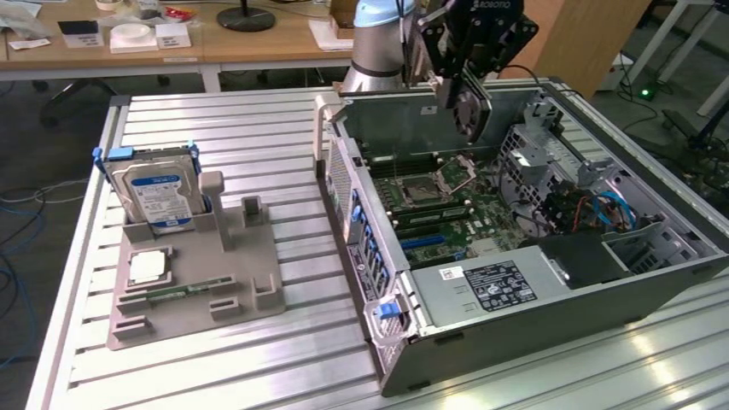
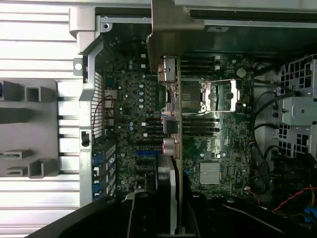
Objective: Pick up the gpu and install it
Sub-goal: 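Pick up the gpu and move the gpu toward the slot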
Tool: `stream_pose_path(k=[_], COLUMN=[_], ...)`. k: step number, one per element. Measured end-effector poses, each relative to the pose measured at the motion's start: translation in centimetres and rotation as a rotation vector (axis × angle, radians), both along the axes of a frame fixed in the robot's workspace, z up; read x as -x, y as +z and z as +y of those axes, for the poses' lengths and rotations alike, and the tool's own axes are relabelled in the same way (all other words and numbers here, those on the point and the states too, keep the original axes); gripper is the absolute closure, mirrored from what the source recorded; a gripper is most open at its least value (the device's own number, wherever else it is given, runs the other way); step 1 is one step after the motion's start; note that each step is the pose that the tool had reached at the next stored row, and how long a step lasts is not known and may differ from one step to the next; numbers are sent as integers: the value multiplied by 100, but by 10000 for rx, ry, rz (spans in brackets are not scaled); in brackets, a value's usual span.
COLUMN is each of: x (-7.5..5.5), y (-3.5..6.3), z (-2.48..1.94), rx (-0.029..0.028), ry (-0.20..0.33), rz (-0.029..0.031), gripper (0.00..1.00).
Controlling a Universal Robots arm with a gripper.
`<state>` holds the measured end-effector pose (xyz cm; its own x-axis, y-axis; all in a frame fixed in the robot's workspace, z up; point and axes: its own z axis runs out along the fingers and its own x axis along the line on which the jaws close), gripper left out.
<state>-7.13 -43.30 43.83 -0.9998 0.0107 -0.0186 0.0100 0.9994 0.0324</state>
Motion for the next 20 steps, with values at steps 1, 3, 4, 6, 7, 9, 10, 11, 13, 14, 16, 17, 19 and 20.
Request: stream_pose_path(k=[1, 3, 4, 6, 7, 9, 10, 11, 13, 14, 16, 17, 19, 20], x=[-37, -97, -123, -158, -170, -191, -201, -213, -248, -273, -328, -354, -415, -447], y=[-1, -2, -3, -7, -9, -12, -13, -14, -16, -17, -18, -19, -20, -21], z=[0, 0, 0, 0, 0, 1, 2, 2, 2, 2, 2, 2, 2, 2], rx=[0, 0, 0, 0, -1, 0, 0, 0, 1, 1, 1, 0, 1, 0], ry=[-1, 0, -6, -41, -77, -171, -217, -260, -313, -319, -320, -319, -319, -319], rz=[0, 0, 0, 0, 0, 0, 0, 0, 1, 1, 0, 0, 1, 0], gripper=[72, 72, 72, 72, 72, 72, 72, 72, 72, 72, 72, 72, 72, 72])
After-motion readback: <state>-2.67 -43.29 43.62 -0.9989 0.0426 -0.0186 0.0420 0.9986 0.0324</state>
